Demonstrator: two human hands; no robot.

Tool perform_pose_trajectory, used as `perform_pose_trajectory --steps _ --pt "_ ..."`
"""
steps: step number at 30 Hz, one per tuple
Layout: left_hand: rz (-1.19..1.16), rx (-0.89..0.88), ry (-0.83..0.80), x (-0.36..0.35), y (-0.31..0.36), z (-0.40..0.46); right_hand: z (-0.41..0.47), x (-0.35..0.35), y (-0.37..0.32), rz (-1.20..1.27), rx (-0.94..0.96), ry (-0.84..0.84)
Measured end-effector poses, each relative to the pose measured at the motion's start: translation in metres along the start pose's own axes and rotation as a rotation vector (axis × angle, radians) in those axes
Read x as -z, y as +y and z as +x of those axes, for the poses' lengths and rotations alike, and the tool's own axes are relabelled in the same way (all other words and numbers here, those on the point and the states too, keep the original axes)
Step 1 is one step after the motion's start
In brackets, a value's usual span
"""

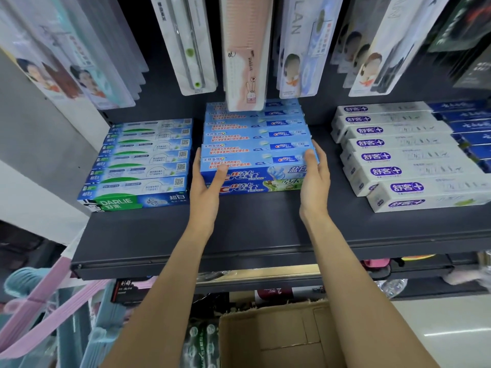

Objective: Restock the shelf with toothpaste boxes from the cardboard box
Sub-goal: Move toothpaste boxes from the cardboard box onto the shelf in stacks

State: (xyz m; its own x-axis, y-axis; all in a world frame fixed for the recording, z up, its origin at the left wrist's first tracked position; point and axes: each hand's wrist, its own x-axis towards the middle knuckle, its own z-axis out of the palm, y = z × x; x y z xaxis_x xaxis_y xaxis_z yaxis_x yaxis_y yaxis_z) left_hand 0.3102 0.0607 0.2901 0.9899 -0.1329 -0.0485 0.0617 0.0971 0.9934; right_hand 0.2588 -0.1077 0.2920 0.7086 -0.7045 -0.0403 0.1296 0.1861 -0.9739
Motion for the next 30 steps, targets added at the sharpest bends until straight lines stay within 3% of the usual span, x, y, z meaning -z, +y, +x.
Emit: perform_pose_trajectory --steps 30 --pt "-0.033 0.031 -0.072 0.0038 0.0030 0.0016 0.0038 -0.0002 0.0042 -0.042 -0.014 0.026"
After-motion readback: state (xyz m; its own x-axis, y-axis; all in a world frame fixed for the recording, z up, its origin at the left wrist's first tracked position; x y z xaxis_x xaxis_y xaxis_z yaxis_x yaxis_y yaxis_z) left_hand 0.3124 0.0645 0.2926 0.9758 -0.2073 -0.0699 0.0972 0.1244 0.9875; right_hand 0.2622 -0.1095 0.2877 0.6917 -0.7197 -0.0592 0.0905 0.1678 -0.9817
